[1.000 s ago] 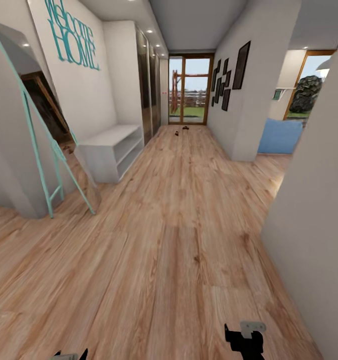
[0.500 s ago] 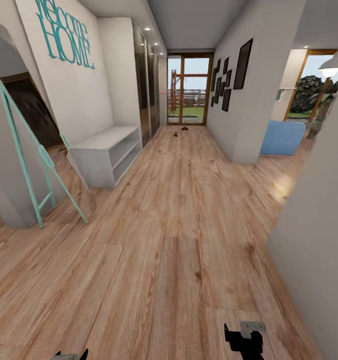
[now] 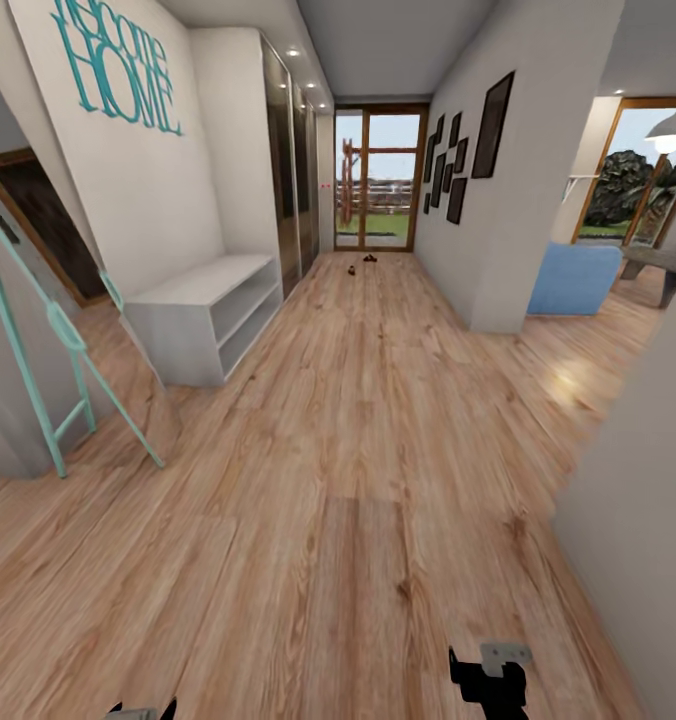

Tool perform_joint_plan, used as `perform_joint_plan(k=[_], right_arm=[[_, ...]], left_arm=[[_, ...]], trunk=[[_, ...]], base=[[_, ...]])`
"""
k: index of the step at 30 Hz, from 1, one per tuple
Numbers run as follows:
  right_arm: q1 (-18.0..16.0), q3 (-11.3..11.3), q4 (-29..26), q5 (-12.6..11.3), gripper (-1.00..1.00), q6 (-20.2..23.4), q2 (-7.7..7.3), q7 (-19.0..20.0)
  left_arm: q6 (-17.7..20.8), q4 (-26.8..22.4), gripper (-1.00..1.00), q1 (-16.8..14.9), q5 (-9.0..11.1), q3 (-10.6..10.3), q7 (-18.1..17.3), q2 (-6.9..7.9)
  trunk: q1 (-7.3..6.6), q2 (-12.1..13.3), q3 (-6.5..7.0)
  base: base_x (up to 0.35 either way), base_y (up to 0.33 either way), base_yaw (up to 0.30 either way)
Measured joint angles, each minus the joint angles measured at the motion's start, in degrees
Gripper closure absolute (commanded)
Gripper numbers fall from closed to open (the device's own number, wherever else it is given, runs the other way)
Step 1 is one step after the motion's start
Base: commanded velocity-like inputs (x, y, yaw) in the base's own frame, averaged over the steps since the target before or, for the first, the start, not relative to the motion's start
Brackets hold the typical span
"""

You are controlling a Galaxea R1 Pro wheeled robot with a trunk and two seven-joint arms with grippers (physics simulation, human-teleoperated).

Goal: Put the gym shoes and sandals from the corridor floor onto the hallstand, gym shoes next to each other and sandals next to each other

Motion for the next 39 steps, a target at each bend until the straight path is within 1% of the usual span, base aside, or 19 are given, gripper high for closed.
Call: perform_joint_plan(k=[13, 22, 39], right_arm=[[0.0, 0.0, 0.0, 0.1, -1.0, 0.0, -0.02, 0.2], [0.0, 0.0, 0.0, 0.2, -1.0, 0.0, -0.4, 0.3], [0.4, 0.1, 0.0, 0.3, -1.0, 0.0, -0.22, 0.3]], left_arm=[[0.0, 0.0, -1.0, 0.0, -0.1, 0.0, 0.0, 0.0], [0.0, 0.0, -1.0, 0.0, -0.1, -0.1, 0.0, 0.0], [0.0, 0.0, -1.0, 0.0, -0.1, -0.1, -0.1, -0.02]], trunk=[[0.0, 0.0, 0.0], [0.0, 0.0, 0.0], [0.0, 0.0, 0.0]], base=[[0.338, 0.0, 0.0], [0.338, 0.0, 0.0], [0.338, 0.0, 0.0]])
